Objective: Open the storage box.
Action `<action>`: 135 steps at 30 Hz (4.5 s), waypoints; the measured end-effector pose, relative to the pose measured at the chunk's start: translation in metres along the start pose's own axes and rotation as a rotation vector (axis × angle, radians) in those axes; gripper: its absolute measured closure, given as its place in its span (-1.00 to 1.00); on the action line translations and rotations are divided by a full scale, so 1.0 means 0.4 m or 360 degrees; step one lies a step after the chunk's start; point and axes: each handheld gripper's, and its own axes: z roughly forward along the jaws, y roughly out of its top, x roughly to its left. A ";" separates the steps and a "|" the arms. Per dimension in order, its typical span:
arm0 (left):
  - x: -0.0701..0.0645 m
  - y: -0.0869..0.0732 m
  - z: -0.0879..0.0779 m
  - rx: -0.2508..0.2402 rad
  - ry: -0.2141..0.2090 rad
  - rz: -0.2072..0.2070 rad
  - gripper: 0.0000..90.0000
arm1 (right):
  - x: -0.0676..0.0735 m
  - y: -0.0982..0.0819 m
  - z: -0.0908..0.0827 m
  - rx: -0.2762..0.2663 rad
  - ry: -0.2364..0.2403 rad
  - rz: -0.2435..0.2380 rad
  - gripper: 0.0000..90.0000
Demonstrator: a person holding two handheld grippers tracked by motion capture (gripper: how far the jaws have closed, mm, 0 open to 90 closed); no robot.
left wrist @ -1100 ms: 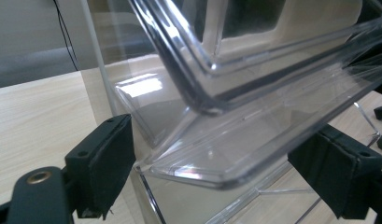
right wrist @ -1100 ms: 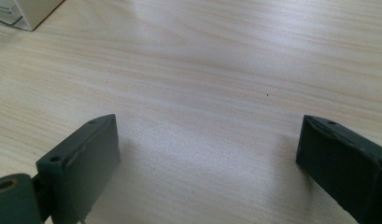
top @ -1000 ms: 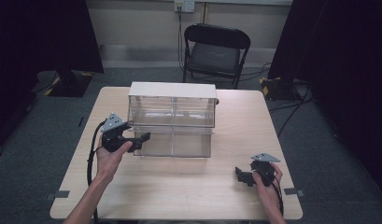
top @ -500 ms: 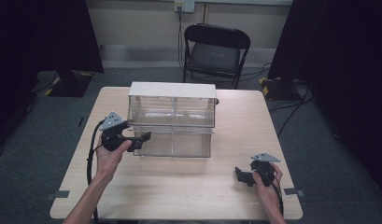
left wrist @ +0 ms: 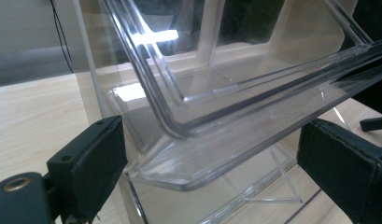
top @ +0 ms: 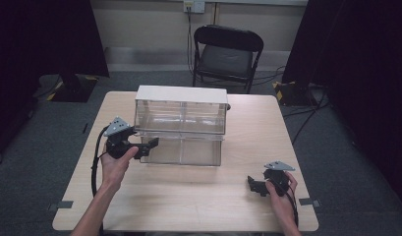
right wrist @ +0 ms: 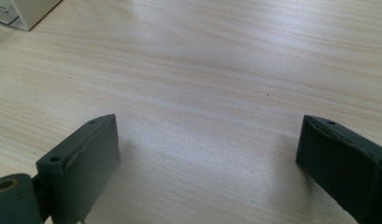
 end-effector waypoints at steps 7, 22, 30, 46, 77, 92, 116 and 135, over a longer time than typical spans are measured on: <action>0.000 -0.002 0.001 -0.0011 -0.0007 -0.0013 -0.82 | 0.000 0.000 0.000 0.0000 0.0000 -0.0001 -0.88; 0.001 -0.003 0.000 -0.0010 -0.0002 0.0000 -0.81 | 0.000 0.000 0.000 -0.0002 0.0008 -0.0010 -0.88; 0.003 -0.003 -0.001 -0.0009 -0.0008 0.0003 -0.80 | 0.000 0.000 0.000 -0.0003 0.0008 -0.0010 -0.88; 0.001 -0.003 -0.001 -0.0014 -0.0006 -0.0005 -0.80 | 0.000 0.000 0.000 -0.0003 0.0008 -0.0010 -0.88; -0.003 0.000 -0.004 -0.0002 0.0004 -0.0002 -0.77 | 0.000 0.000 0.001 -0.0003 0.0008 -0.0010 -0.88; -0.002 0.001 -0.006 0.0003 0.0013 0.0006 -0.76 | 0.000 0.000 0.001 -0.0003 0.0008 -0.0010 -0.88; -0.002 0.001 -0.007 0.0004 0.0013 0.0011 -0.76 | 0.000 0.000 0.000 -0.0001 0.0013 -0.0016 -0.88; 0.000 0.000 -0.006 0.0003 0.0007 0.0020 -0.75 | 0.000 0.000 0.000 -0.0001 0.0012 -0.0017 -0.88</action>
